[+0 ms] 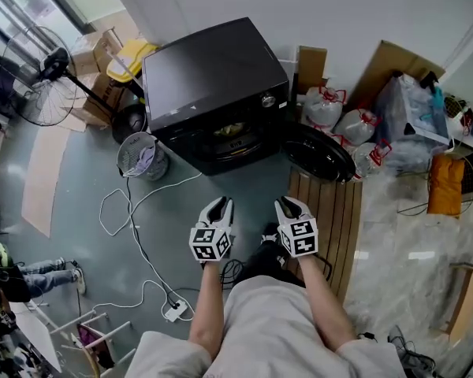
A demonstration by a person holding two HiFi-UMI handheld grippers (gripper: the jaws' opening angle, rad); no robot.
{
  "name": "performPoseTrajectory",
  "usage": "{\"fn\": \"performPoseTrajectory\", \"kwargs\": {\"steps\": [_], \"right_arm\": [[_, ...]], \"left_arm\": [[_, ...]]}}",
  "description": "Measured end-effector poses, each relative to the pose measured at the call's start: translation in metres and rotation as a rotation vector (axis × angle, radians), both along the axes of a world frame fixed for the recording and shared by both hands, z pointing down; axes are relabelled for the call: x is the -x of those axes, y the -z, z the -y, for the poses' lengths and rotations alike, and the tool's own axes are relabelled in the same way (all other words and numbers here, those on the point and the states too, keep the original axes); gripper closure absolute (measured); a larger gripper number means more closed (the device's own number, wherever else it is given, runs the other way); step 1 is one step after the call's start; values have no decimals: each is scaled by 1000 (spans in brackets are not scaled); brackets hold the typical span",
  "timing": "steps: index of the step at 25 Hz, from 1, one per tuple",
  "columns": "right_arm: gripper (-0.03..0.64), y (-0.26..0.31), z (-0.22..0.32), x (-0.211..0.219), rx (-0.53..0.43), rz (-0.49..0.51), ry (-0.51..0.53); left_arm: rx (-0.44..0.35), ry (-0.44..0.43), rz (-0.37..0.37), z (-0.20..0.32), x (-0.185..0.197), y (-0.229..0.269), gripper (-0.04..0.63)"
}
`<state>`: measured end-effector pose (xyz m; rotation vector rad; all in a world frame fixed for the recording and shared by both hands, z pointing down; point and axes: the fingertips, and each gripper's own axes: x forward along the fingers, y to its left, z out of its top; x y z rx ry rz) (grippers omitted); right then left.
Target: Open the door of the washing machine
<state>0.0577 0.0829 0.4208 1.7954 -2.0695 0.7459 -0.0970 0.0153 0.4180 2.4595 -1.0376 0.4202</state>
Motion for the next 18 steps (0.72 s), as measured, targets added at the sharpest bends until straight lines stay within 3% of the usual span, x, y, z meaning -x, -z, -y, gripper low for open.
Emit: {"fn": "performPoseTrajectory", "kwargs": {"steps": [4,9,13,18], "right_arm": [[574,9,-10,12,-22,12,14],[574,13,-15,34,-33,16,41],[577,18,-18,41,-42,1,60],[614,24,-19,45,-48,-9,86]], "left_arm": [[4,41,-14,-17,10,14,469],[-22,15,46,-35,26,20,469],[-33,40,33,-35,35,25,471],[-56,45,44,-34,32,32,531]]}}
